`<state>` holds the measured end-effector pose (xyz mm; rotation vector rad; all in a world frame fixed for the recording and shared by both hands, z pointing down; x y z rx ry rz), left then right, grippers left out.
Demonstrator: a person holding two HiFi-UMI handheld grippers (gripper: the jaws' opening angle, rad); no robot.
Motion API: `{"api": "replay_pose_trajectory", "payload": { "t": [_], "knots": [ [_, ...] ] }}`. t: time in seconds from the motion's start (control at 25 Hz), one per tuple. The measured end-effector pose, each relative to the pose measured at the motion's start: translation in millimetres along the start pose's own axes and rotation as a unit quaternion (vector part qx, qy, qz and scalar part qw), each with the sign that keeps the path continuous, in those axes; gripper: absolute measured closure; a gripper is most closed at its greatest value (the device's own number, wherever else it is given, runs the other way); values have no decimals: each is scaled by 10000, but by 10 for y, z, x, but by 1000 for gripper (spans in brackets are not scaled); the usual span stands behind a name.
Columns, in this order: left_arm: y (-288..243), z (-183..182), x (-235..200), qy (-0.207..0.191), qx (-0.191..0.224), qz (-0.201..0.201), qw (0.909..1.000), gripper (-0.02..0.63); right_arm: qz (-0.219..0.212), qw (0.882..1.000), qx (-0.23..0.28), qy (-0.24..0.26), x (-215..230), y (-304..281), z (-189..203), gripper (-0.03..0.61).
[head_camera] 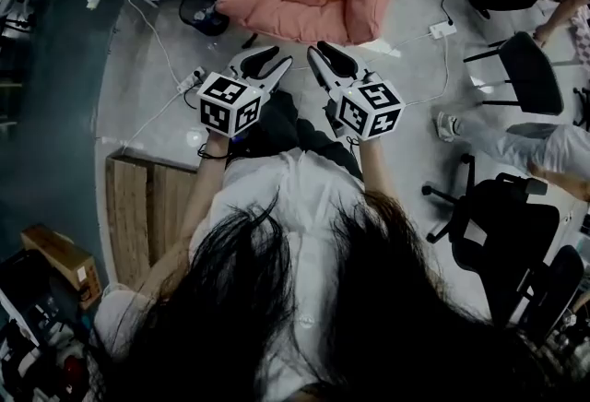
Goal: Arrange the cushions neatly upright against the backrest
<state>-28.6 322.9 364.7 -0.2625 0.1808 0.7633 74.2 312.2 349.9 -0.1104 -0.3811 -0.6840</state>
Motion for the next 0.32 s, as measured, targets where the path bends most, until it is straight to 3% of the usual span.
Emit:
{"api": "replay_pose_trajectory", "payload": {
  "t": [0.32],
  "knots": [
    [98,-115,-282,25,189,-353,9992,469,26,10000,-9,22,9,-30,31,483]
  ]
}}
Point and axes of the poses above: the fingertips, and each gripper's own axes: y backward along the fingers, x to its right, z out of its underside, the point moved 3 cm from there along y, backward along the fingers, and after that the axes turned 15 degrees about x, right-handed, at the moved point
